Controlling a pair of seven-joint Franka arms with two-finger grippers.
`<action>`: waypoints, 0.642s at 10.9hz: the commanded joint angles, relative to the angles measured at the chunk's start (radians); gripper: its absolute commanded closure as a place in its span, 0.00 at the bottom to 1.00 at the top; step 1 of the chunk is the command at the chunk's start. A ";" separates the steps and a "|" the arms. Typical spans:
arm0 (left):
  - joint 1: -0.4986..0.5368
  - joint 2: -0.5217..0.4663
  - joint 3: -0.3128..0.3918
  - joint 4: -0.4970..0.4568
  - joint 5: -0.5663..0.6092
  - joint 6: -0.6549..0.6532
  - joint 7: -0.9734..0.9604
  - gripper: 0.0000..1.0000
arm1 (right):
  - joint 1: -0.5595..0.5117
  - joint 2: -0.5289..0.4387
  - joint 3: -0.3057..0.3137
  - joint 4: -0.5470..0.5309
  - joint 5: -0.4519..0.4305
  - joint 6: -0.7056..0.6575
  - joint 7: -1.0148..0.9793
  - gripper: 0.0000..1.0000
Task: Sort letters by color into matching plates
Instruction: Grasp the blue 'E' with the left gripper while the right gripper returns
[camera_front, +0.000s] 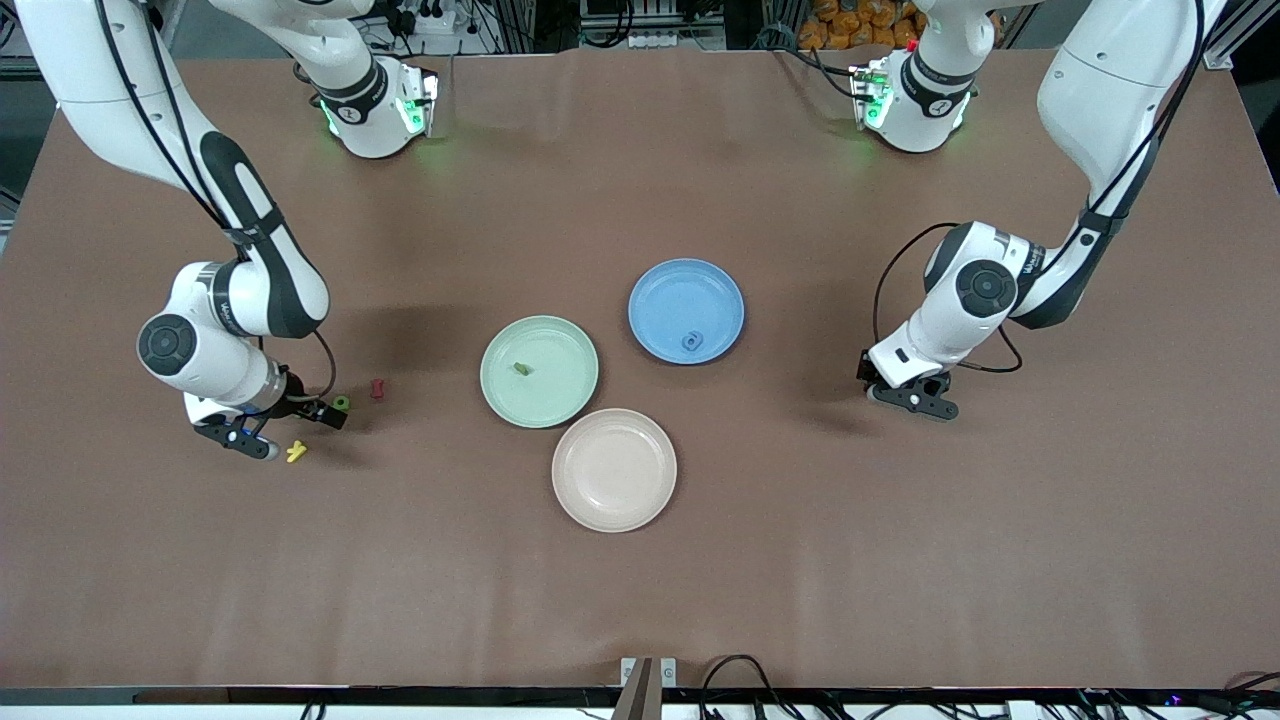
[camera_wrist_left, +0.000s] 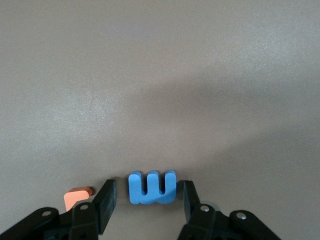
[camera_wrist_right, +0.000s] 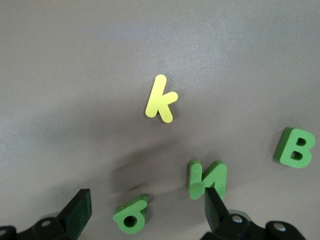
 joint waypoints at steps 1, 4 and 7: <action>0.012 0.008 -0.009 0.004 0.028 0.016 0.008 0.51 | -0.001 -0.037 0.007 -0.048 -0.005 0.019 -0.002 0.00; 0.007 0.010 -0.009 0.010 0.028 0.016 0.008 0.84 | 0.006 -0.032 0.007 -0.071 -0.005 0.068 -0.001 0.00; 0.001 0.010 -0.009 0.024 0.021 0.005 0.000 1.00 | 0.014 -0.033 0.007 -0.086 -0.003 0.072 -0.001 0.00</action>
